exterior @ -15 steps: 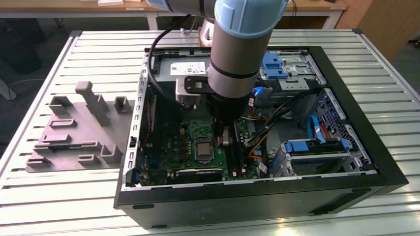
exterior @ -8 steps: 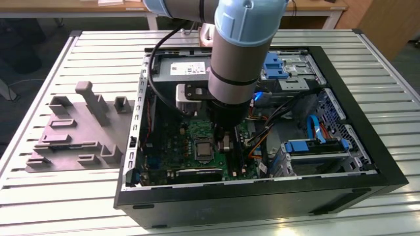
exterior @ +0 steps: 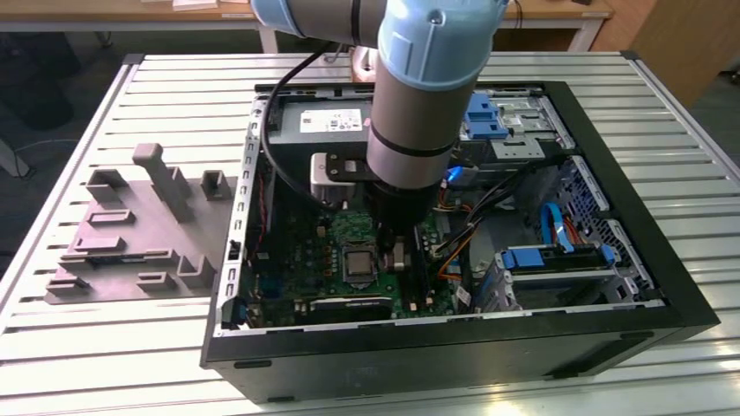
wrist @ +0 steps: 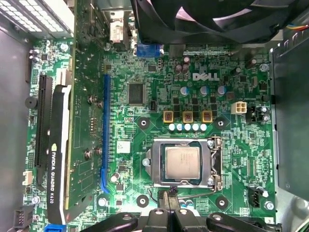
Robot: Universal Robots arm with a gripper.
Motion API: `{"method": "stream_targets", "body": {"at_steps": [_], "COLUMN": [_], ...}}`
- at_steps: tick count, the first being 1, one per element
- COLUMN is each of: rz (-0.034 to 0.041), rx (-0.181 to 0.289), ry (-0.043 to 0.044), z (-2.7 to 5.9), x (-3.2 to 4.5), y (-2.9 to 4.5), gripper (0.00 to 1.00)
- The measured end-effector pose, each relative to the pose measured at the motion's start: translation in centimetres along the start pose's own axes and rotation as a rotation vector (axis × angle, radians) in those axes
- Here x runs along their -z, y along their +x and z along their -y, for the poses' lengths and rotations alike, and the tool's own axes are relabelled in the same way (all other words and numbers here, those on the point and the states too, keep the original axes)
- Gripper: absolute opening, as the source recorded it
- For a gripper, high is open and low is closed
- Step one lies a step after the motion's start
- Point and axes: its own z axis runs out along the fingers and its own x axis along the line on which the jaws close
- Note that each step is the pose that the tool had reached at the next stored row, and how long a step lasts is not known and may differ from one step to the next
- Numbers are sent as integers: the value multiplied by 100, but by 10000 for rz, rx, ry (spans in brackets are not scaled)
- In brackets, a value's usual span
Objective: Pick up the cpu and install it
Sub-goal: 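Install the first cpu locking lever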
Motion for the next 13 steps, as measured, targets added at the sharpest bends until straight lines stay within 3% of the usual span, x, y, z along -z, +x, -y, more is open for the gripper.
{"method": "stream_targets", "body": {"at_steps": [7,13], "rz": [5,3], "rx": [0,0], "ry": [107,125], "z": [1,3], "x": [-26,-67], "y": [19,29], "gripper": [11,11]}}
